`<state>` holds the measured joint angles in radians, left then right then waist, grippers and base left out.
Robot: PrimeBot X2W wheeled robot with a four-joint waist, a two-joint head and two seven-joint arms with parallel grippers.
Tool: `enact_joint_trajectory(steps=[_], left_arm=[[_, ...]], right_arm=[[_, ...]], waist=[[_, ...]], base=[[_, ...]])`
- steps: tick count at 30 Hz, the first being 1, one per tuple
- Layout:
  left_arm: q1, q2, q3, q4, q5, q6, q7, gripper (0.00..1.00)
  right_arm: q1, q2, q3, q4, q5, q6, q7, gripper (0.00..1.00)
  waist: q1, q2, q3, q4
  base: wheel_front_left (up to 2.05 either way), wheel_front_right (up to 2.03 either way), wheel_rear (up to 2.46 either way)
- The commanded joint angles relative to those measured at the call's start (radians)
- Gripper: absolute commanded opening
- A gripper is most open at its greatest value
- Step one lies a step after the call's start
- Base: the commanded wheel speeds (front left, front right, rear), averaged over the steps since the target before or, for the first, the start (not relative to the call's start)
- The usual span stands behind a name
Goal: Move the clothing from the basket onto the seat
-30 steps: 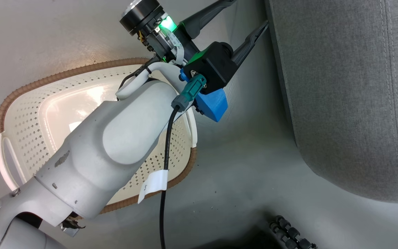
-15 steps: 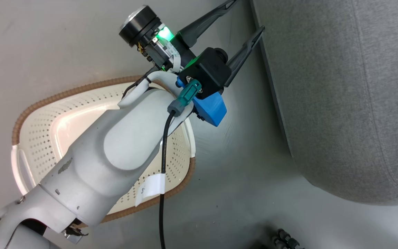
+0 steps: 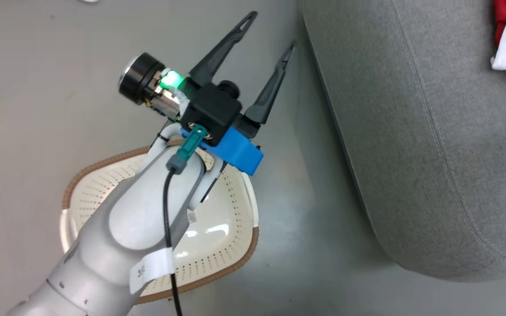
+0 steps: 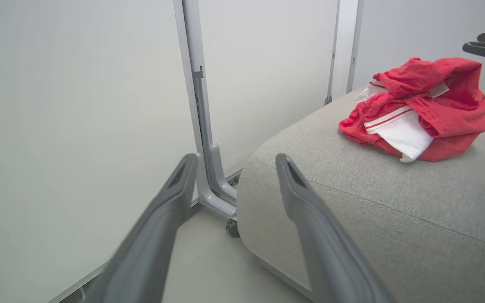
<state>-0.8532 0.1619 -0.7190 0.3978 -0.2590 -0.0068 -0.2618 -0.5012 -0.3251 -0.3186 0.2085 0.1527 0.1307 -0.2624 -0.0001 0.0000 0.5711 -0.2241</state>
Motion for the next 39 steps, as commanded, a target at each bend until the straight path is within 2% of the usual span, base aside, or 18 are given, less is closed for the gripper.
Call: enact_joint_trajectory(steps=[1,9,22,30,39], left_arm=[[0.018,0.004,0.010,-0.007,-0.002,0.005,-0.004,1.00],[0.156,-0.019,0.176,-0.088,0.018,0.037,-0.004,1.00],[0.373,-0.046,0.423,-0.166,0.081,0.040,-0.004,1.00],[0.506,-0.064,0.537,-0.202,0.113,0.023,-0.004,1.00],[0.614,-0.092,0.601,-0.201,0.121,-0.028,-0.004,1.00]], right_arm=[[0.016,0.005,0.002,-0.007,-0.002,0.000,-0.004,1.00],[0.048,0.027,0.107,-0.072,0.001,0.000,-0.004,1.00],[0.100,0.081,0.240,-0.097,-0.009,0.000,-0.004,1.00],[0.189,0.116,0.247,-0.089,0.011,0.000,-0.004,1.00],[0.285,0.151,0.244,-0.058,0.028,0.000,-0.004,1.00]], waist=[[0.0001,0.0000,-0.048,0.035],[0.0001,0.0000,-0.140,0.107],[0.0001,0.0000,-0.283,0.197],[0.0001,0.0000,-0.347,0.219],[0.0001,0.0000,-0.409,0.226]], base=[[0.00,0.00,0.00],[0.00,0.00,0.00],[0.00,0.00,0.00],[0.00,0.00,0.00],[0.00,0.00,0.00]])
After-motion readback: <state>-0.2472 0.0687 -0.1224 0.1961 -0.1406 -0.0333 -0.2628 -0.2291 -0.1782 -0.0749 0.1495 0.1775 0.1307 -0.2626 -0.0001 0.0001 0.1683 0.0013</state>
